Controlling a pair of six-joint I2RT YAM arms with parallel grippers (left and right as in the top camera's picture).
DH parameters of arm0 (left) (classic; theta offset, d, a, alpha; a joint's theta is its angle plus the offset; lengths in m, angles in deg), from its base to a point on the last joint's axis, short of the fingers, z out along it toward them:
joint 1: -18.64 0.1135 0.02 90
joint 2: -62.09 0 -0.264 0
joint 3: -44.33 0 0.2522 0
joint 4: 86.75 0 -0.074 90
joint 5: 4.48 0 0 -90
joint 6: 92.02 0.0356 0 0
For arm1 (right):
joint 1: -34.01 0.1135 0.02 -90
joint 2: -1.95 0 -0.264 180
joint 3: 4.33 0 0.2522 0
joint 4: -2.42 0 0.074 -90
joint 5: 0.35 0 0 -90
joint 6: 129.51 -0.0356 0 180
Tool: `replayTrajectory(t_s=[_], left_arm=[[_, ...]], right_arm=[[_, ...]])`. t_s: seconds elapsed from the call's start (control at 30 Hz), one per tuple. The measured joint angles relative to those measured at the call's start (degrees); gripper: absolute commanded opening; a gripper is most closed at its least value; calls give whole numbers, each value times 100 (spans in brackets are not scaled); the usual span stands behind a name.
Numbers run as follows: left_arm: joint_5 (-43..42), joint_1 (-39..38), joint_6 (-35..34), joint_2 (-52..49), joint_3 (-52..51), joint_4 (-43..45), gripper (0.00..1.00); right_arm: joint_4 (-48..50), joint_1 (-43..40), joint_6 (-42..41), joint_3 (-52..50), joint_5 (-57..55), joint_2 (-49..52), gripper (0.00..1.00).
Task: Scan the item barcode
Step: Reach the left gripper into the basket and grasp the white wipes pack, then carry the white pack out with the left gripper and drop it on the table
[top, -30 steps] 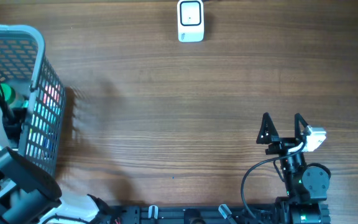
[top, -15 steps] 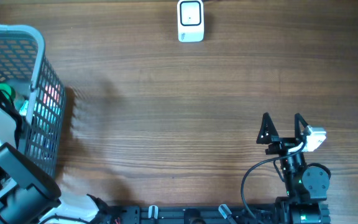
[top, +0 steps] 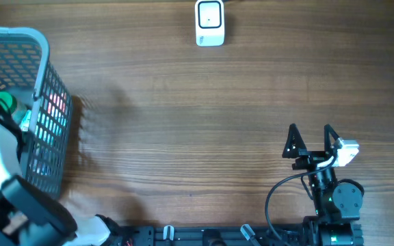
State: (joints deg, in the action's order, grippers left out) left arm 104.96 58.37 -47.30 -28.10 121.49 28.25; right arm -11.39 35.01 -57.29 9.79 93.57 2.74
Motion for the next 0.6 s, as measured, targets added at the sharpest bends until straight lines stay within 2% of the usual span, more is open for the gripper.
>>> replayTrajectory(t_s=[0.17,0.3,0.4,0.47,0.53,0.6], left_arm=[[-402,7,-2,1115,1016,-284,58],[-1523,17,-166,2527,1784,-232,59],[-2774,-98,-470,3464,1934,37,59],[-3477,-389,-575,3858,1969,20,59],[-4013,-1108,-632,4011,1996,-334,58],[-4186,-1950,-586,3971,1864,-627,59]], right_arm=[[0,0,0,0,0,-2,100],[0,0,0,0,2,0,100],[0,0,0,0,0,0,100],[0,0,0,0,0,0,100],[-2,0,0,0,2,-2,100],[0,0,0,0,2,-2,100]])
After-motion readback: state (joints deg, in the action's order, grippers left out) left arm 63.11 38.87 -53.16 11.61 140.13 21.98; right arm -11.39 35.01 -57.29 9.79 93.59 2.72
